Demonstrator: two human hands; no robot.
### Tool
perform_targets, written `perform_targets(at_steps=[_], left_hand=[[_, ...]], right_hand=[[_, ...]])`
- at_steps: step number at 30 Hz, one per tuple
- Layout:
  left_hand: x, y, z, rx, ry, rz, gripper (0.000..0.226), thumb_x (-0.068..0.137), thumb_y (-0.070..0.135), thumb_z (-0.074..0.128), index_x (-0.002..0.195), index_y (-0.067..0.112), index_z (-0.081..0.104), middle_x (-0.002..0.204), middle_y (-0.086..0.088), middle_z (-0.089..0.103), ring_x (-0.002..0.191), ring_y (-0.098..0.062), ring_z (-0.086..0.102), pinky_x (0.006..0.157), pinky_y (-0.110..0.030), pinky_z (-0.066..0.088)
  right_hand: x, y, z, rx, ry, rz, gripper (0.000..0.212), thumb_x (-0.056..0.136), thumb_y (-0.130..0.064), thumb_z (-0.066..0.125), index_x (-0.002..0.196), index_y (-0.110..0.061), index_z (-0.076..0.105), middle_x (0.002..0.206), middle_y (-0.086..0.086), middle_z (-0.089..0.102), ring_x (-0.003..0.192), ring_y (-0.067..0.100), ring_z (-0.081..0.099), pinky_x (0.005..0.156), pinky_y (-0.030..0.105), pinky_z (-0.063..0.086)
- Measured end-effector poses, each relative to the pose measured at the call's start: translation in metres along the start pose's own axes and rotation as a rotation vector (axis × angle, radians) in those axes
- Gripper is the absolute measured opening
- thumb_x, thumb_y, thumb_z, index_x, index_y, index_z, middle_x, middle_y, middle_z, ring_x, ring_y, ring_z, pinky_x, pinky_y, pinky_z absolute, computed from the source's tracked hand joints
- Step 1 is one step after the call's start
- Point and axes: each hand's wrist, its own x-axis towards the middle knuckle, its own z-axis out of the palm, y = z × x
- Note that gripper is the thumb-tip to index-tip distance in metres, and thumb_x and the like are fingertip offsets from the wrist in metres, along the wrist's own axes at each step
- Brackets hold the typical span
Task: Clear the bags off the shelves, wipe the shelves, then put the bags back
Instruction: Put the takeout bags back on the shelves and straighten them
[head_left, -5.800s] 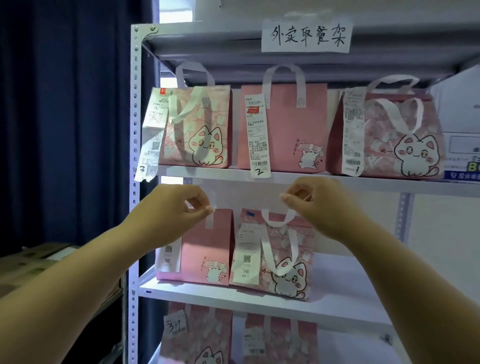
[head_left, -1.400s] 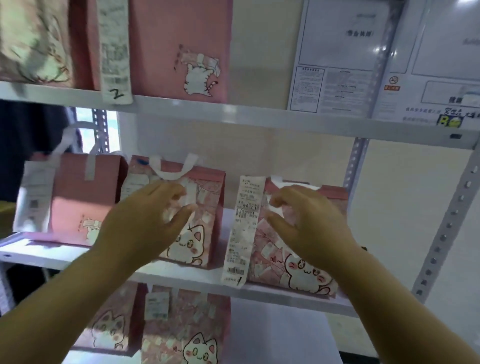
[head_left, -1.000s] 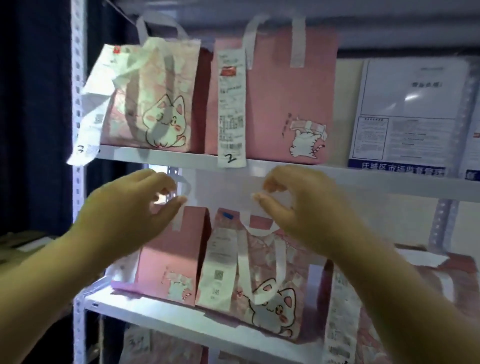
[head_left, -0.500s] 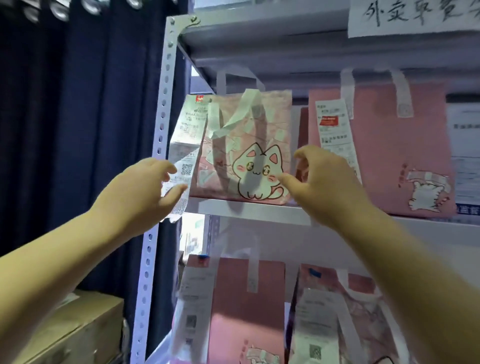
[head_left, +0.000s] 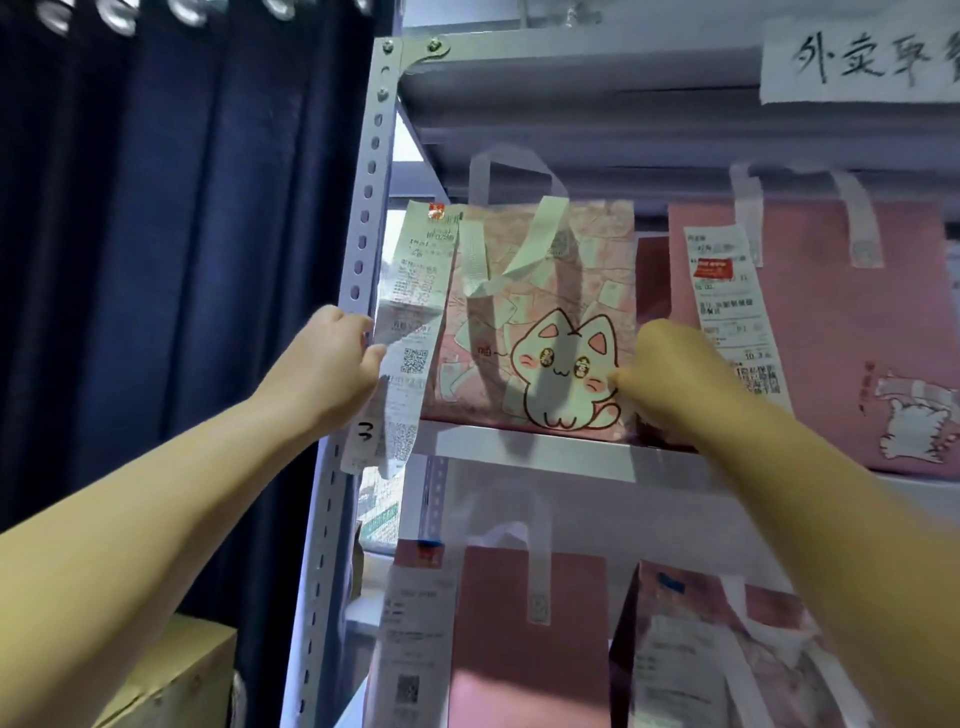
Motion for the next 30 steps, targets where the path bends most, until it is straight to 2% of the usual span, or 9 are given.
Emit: perform_targets(at_steps=[3, 6, 9, 12, 15, 19, 21, 25, 30], left_hand=[[0.0, -0.003, 0.004, -0.015, -0.016, -0.001, 0.031, 0.095, 0.027, 0.043, 0.116, 0.008, 0.056, 0.114, -0.01, 0.049, 0.093, -0.02, 0.05, 0.079, -0.029, 0.034], [-0.001, -0.008, 0.006, -0.019, -0.045, 0.002, 0.036, 0.095, 0.031, 0.043, 0.116, 0.005, 0.057, 0.115, -0.011, 0.049, 0.092, -0.016, 0.044, 0.08, -0.031, 0.035], [-0.004, -0.007, 0.007, -0.033, -0.064, 0.006, 0.032, 0.094, 0.033, 0.043, 0.093, 0.006, 0.059, 0.1, -0.006, 0.049, 0.089, -0.017, 0.046, 0.075, -0.031, 0.035], [-0.009, -0.005, 0.006, -0.072, -0.048, 0.028, 0.031, 0.093, 0.033, 0.046, 0.07, 0.012, 0.05, 0.085, -0.003, 0.054, 0.08, -0.019, 0.051, 0.063, -0.03, 0.035], [-0.018, -0.002, 0.003, -0.159, 0.025, 0.051, 0.023, 0.092, 0.03, 0.051, 0.082, 0.013, 0.063, 0.089, 0.0, 0.064, 0.083, -0.019, 0.059, 0.065, -0.031, 0.039], [-0.031, 0.004, -0.007, -0.259, 0.119, 0.06, 0.019, 0.091, 0.03, 0.051, 0.1, 0.024, 0.067, 0.098, 0.007, 0.063, 0.079, -0.004, 0.058, 0.066, -0.022, 0.039], [-0.038, 0.007, -0.017, -0.296, 0.174, 0.051, 0.02, 0.09, 0.027, 0.052, 0.102, 0.025, 0.067, 0.099, 0.007, 0.062, 0.079, -0.003, 0.058, 0.067, -0.016, 0.041], [-0.051, 0.015, -0.041, -0.3, 0.244, 0.063, 0.021, 0.089, 0.024, 0.051, 0.102, 0.027, 0.068, 0.099, 0.009, 0.062, 0.082, 0.0, 0.058, 0.068, -0.008, 0.039], [-0.073, 0.039, -0.076, -0.372, 0.346, 0.068, 0.016, 0.09, 0.026, 0.052, 0.093, 0.034, 0.065, 0.095, 0.012, 0.062, 0.085, -0.005, 0.06, 0.069, -0.02, 0.045]], right_hand=[[0.003, 0.004, 0.006, 0.004, 0.026, 0.034, 0.029, 0.083, -0.007, 0.064, 0.059, -0.01, 0.047, 0.061, 0.008, 0.051, 0.053, 0.022, 0.049, 0.042, 0.024, 0.028], [0.003, 0.009, 0.005, 0.055, 0.066, 0.045, 0.019, 0.083, -0.013, 0.066, 0.069, -0.006, 0.056, 0.068, 0.01, 0.059, 0.061, 0.026, 0.054, 0.047, 0.026, 0.034], [-0.003, 0.013, 0.001, 0.131, 0.103, -0.001, 0.016, 0.084, -0.017, 0.067, 0.074, -0.006, 0.062, 0.073, 0.009, 0.063, 0.068, 0.026, 0.058, 0.057, 0.029, 0.04], [-0.012, 0.015, -0.003, 0.194, 0.152, -0.048, 0.017, 0.084, -0.017, 0.067, 0.08, 0.0, 0.065, 0.075, 0.012, 0.067, 0.06, 0.023, 0.061, 0.048, 0.026, 0.042], [-0.019, 0.016, -0.007, 0.239, 0.242, -0.084, 0.017, 0.083, -0.016, 0.067, 0.081, 0.0, 0.064, 0.077, 0.012, 0.066, 0.065, 0.023, 0.061, 0.053, 0.027, 0.044], [-0.028, 0.019, -0.013, 0.341, 0.323, -0.106, 0.013, 0.082, -0.014, 0.068, 0.074, -0.009, 0.059, 0.07, 0.001, 0.062, 0.067, 0.02, 0.057, 0.061, 0.029, 0.042], [-0.031, 0.02, -0.018, 0.393, 0.348, -0.126, 0.01, 0.081, -0.015, 0.069, 0.076, -0.015, 0.06, 0.067, -0.007, 0.059, 0.068, 0.02, 0.058, 0.063, 0.028, 0.042], [-0.042, 0.019, -0.03, 0.52, 0.353, -0.17, 0.012, 0.083, -0.019, 0.067, 0.093, -0.011, 0.068, 0.078, 0.001, 0.068, 0.076, 0.024, 0.065, 0.072, 0.045, 0.055], [-0.06, 0.018, -0.058, 0.626, 0.38, -0.293, 0.009, 0.087, -0.017, 0.064, 0.094, -0.013, 0.067, 0.081, 0.003, 0.069, 0.073, 0.022, 0.067, 0.067, 0.044, 0.057]])
